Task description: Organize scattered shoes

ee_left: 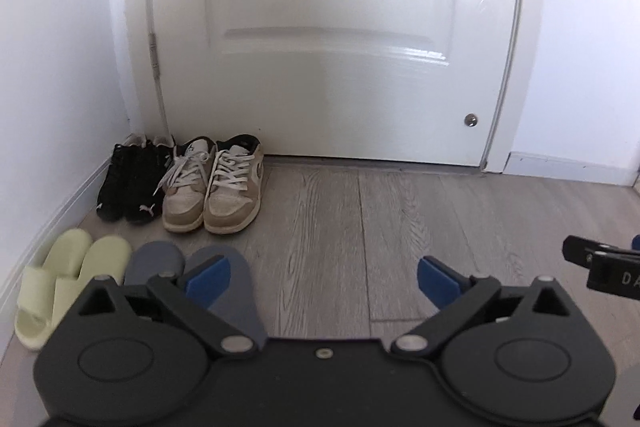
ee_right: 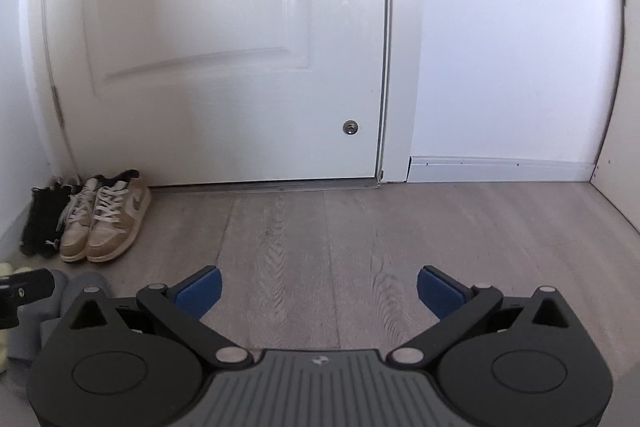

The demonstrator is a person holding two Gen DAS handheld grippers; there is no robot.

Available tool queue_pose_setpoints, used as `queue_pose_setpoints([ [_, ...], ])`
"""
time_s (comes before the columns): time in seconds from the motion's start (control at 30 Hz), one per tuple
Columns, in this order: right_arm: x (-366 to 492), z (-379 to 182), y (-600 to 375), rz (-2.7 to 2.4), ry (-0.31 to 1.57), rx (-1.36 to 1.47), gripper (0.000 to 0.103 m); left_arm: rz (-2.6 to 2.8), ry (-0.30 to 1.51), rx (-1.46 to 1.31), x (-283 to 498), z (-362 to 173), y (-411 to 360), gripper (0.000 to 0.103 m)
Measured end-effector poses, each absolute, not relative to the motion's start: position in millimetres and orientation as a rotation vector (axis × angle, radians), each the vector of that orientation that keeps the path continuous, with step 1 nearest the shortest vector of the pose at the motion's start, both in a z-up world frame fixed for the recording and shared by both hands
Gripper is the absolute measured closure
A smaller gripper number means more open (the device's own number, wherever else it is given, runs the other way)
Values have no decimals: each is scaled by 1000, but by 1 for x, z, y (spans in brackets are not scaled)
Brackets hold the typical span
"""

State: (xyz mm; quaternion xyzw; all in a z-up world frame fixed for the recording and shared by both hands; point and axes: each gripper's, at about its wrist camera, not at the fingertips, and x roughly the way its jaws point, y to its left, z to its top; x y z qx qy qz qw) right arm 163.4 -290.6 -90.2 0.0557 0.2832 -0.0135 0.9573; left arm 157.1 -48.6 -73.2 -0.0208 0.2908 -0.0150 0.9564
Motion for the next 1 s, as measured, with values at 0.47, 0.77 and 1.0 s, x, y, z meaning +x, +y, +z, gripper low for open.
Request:
queue_pose_setpoints([
  [0.47,1,0,-319,13,607,237,0,-79,547,-105,-15,8,-61,3],
  [0.77,-73,46,-312,1,595,76,0,-94,603,-119,-70,42,-82,3],
  [1.0,-121,65,-311,-10,588,71,0,-117,646,-94,-104,59,-92,3],
])
